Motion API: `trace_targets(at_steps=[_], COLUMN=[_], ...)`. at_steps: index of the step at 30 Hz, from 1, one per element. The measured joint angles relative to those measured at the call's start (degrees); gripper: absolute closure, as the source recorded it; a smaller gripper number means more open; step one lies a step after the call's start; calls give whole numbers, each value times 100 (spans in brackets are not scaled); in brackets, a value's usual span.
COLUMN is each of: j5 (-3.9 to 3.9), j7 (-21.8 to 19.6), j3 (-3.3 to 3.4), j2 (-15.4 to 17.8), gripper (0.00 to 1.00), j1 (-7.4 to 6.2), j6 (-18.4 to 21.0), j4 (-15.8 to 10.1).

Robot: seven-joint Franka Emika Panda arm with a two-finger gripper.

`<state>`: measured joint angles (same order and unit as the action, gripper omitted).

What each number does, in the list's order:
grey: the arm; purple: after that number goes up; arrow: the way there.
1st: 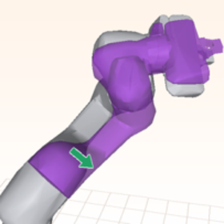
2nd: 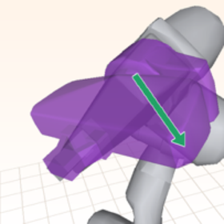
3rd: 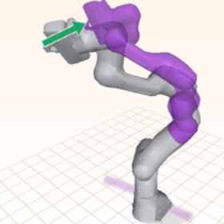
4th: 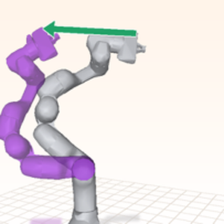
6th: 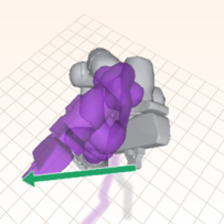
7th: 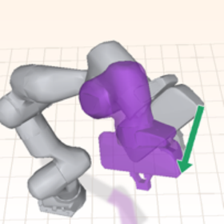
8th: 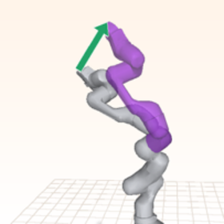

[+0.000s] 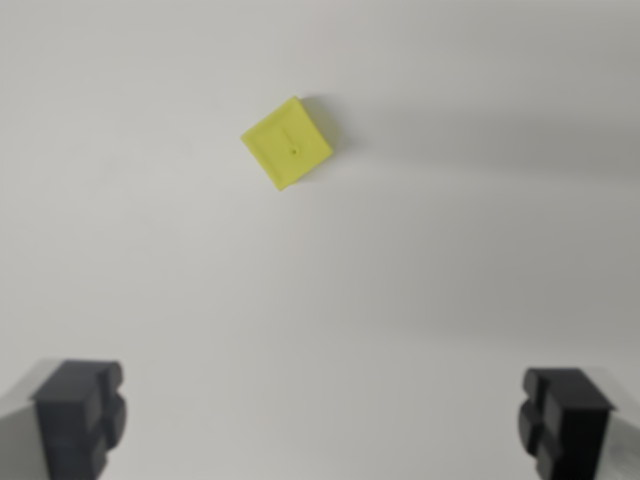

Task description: Pick yellow cube

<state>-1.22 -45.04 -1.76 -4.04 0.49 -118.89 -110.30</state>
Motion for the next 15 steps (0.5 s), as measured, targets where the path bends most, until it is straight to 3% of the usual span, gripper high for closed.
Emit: trace_targets(at_steps=[15], j5=[0], j7=[280], j3=[-1], j2=[-181], gripper=[0], j1=[-35], j6=[-202], j4=[-66])
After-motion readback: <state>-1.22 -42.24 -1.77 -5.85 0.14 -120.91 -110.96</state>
